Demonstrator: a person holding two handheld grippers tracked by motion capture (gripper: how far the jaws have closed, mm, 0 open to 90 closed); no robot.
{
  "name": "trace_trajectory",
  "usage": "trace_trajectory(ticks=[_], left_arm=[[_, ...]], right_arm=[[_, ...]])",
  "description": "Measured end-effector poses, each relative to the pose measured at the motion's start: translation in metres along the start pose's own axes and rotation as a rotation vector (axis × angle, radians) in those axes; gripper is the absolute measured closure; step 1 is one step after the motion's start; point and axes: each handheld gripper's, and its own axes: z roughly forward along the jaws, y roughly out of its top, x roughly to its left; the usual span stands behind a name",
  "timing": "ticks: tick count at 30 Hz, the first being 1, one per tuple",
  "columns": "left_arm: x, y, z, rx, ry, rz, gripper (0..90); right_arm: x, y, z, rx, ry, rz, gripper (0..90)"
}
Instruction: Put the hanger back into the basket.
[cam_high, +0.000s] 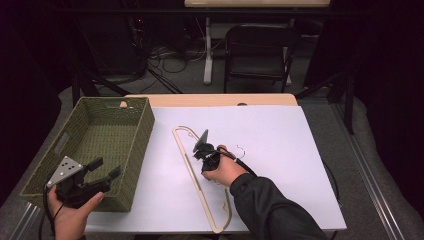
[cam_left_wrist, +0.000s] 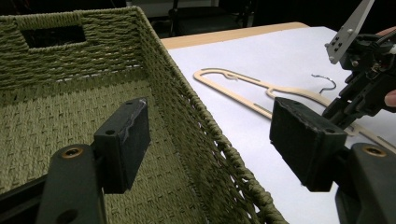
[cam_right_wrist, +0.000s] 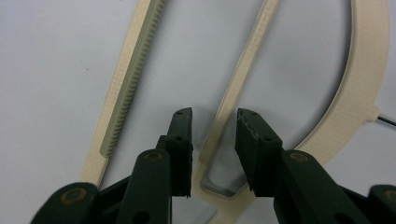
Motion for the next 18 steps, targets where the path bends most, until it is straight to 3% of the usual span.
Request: trace_trajectory(ticks=[5,6,7,10,13,18], left_arm=[[0.0006,-0.0001,-0.0001,-0.002,0.000,-0.003,28.8],[0.0007,-0.0001,-0.0001,-0.002,0.000,-0.003,28.8],[0.0008,-0.0001,-0.0001,-0.002,0.000,-0.002,28.9],[0.0007,-0.0001,0.0000,-0.002,0.000,-0.003,28.9],[0.0005,-0.0001,0.0002,0.000,-0.001,-0.002,28.8],[0.0009,0.0000,-0.0001,-0.002,-0.001,-0.003,28.8]], right_arm=[[-0.0009,-0.0002,0.0040,-0.015,0.017,0.011,71.4],[0.0010,0.0007,0.0025,0.023,-0.004,0.023,71.9],[0.0005,0.0000,0.0057,-0.009,0.008,0.018,72.0],[0.0004,0.0012,0.0038,0.029,0.007,0.005,72.8],[0.0002,0.0013,0.0041,0.031,0.011,0.007,75.2],[0.0020,0.0016,0.0042,0.037,-0.016,0.010,77.2]])
